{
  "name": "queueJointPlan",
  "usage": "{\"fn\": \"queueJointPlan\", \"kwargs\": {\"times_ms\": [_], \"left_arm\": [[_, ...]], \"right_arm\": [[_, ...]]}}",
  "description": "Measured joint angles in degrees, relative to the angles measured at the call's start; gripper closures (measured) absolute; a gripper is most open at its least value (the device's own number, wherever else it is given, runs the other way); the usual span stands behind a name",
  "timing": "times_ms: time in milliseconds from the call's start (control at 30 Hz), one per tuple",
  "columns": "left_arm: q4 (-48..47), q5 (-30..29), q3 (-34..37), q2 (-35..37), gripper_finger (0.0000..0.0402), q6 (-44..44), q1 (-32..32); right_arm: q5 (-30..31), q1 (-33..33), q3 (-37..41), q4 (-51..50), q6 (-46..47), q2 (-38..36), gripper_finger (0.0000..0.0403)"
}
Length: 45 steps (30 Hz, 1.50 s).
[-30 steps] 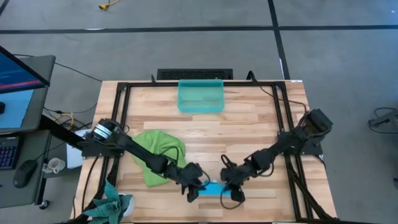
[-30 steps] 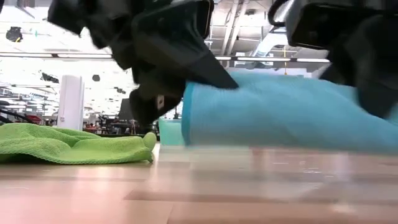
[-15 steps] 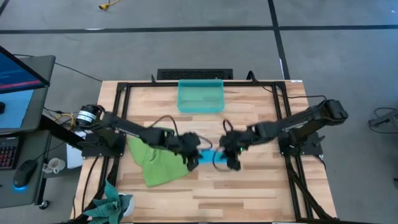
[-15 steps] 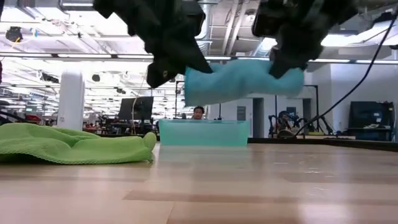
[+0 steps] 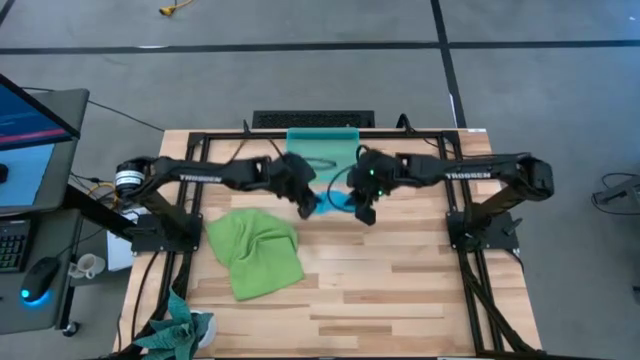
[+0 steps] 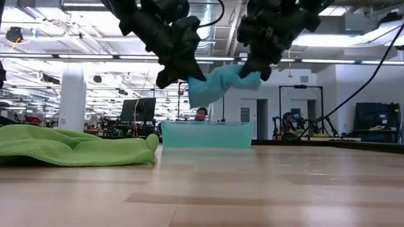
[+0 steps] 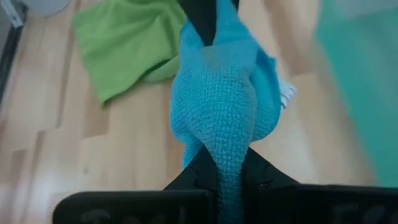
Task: Roll microfiber towels into tight, uniform cylinder then place into a basket
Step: Put the blue microfiber cloth into the blue bin
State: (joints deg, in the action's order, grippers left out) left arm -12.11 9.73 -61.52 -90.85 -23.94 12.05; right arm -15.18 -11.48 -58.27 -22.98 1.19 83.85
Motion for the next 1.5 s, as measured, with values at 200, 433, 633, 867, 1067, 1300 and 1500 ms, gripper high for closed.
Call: {"fn": "queueJointPlan", "kwargs": {"times_ms": [200, 433, 633, 867, 1067, 1300, 1500], "left_arm": [[-5.69, 0.40, -6.27, 0.03, 0.0387, 10.45, 7.15], [-8.64, -2.51, -10.00, -0.31, 0.0387, 20.29, 14.78], [-8.93, -4.42, -9.95, -2.56, 0.0386, 23.74, 18.27], [-7.88, -4.04, -10.00, -10.98, 0.0386, 26.66, 20.33], [-7.05, 3.42, -10.15, -17.25, 0.0386, 25.11, 22.97], [-9.98, 7.18, -10.16, -18.95, 0.0386, 22.71, 23.10], [-12.13, 10.26, -10.09, -18.95, 0.0386, 17.07, 22.90]], "right_arm": [[-1.43, -7.40, -3.23, -0.13, -9.84, 1.36, 0.0366], [-1.92, -16.22, -9.84, -1.01, -19.03, 9.01, 0.0366], [-3.59, -20.35, -17.67, -3.20, -24.44, 18.15, 0.0365], [-3.41, -23.19, -26.26, -11.03, -28.57, 28.05, 0.0365], [-3.98, -24.09, -29.88, -17.03, -31.73, 33.37, 0.0365], [-5.76, -23.77, -30.24, -18.81, -33.63, 36.69, 0.0365], [-7.08, -23.05, -30.18, -20.75, -34.25, 37.33, 0.0365]]}}
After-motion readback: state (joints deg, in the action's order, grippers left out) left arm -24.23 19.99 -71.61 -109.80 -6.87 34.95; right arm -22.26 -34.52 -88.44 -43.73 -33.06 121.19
